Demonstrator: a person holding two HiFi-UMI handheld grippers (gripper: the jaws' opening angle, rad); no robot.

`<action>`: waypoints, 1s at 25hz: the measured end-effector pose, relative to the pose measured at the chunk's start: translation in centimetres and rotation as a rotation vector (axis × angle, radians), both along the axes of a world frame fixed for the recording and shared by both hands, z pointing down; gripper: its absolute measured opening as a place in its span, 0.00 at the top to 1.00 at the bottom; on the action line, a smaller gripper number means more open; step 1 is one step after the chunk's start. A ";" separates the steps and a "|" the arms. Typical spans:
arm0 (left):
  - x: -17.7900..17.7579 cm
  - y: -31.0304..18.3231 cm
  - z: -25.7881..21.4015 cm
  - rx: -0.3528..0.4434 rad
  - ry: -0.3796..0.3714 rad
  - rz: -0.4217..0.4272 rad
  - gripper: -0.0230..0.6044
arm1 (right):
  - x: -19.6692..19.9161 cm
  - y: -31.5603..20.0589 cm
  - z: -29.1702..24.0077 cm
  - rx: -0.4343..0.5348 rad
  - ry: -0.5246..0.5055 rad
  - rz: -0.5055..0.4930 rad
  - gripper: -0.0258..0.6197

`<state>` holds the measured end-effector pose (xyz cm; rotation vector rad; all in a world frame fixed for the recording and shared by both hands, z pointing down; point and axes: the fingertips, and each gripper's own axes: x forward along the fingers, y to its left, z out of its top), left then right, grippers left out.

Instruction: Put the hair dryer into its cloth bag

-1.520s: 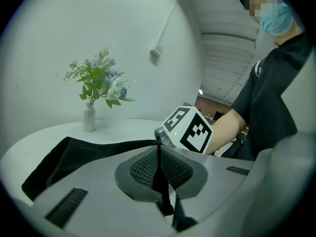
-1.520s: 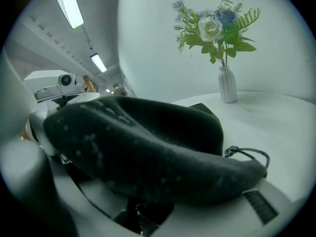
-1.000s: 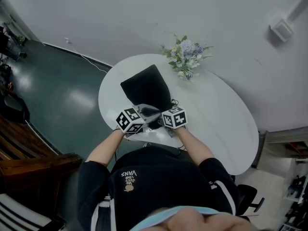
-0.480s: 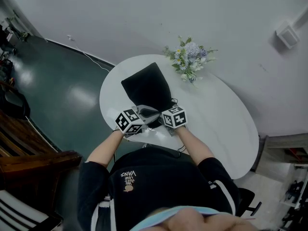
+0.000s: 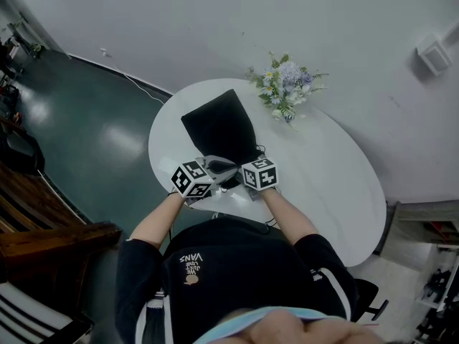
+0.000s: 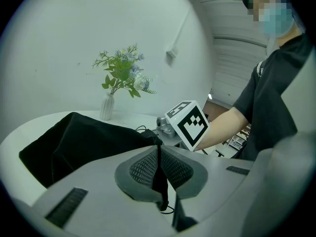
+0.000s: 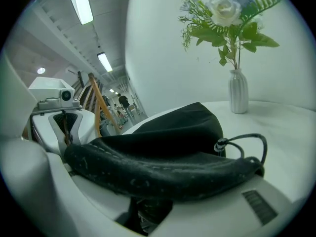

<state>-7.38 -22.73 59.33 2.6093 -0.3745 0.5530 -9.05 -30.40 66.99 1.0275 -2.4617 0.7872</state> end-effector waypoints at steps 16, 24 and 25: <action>1.8 1.2 0.5 0.019 -0.008 0.023 0.91 | 5.6 1.3 -1.2 0.039 -0.071 0.256 0.72; 2.7 2.3 2.0 0.084 -0.089 0.018 0.91 | 10.1 3.4 0.2 0.002 -0.058 0.375 0.71; 2.9 2.5 2.2 0.091 -0.098 0.019 0.91 | 10.6 3.7 0.2 0.000 -0.055 0.387 0.71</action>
